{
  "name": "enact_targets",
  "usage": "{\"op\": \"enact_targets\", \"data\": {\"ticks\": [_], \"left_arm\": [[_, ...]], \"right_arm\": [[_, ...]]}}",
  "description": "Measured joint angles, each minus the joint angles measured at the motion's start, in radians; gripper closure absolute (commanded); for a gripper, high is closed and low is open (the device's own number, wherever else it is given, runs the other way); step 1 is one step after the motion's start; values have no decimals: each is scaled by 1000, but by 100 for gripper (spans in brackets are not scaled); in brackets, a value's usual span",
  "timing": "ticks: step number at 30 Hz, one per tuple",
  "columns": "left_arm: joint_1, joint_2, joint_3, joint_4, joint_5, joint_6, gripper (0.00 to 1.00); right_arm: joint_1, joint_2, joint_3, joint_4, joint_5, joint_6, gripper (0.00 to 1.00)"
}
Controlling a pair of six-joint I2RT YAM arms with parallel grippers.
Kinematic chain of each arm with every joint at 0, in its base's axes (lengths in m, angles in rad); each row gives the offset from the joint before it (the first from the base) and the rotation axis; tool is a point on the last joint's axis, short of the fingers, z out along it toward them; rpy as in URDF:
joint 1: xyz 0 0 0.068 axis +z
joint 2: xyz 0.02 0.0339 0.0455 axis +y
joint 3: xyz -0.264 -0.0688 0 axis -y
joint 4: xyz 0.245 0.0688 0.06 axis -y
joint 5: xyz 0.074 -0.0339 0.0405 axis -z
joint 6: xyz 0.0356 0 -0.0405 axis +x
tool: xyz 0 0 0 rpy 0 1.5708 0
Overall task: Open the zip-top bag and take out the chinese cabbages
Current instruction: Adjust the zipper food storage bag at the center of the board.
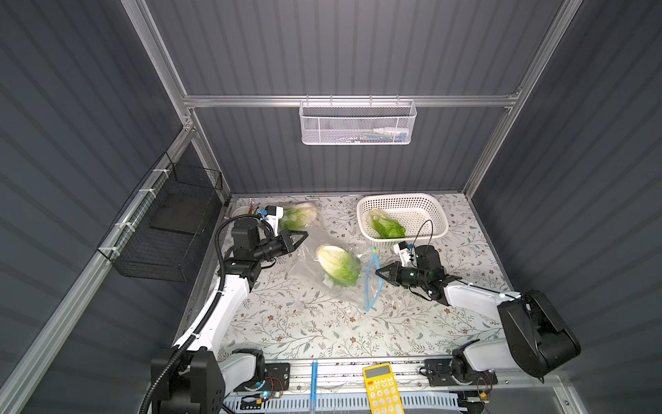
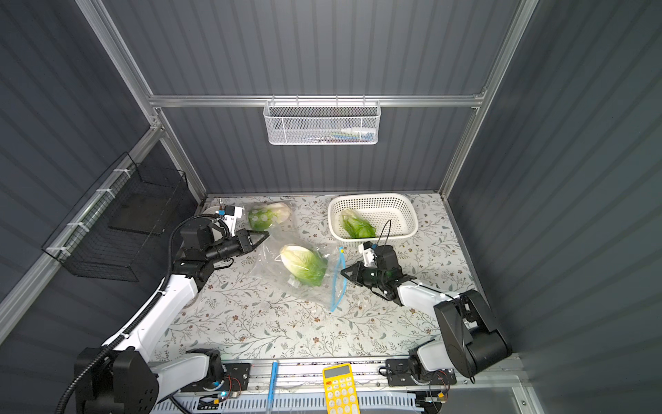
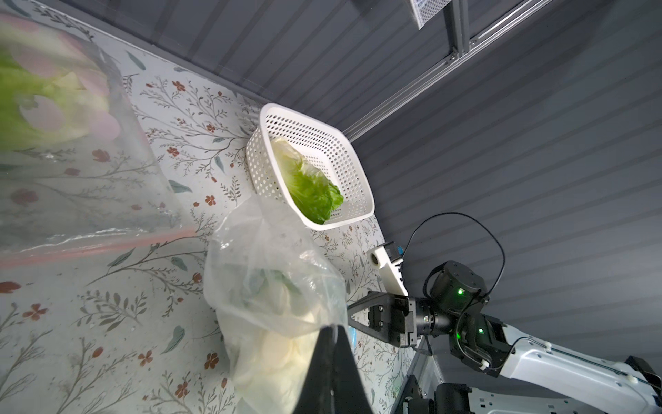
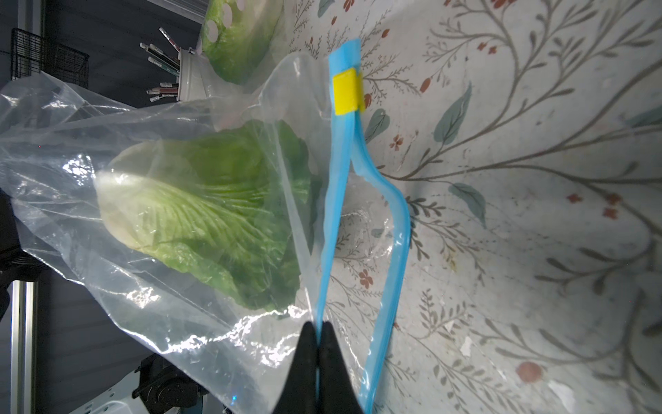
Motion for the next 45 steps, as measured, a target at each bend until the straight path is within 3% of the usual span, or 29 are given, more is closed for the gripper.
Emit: {"op": "enact_targets", "data": {"ticks": [13,34,45], "left_arm": [[0,21,65,-200,-179,89,100],[-5,4,110,-225,-79,4,100],[-5,18,110,-237,-121,32,100]], "right_arm": [[-20,-58,-10,-45,16,-20,100],[-32,-16,-27,10,-3,-10,100],[-33,-45,-26,-10,-2,-12,100]]}}
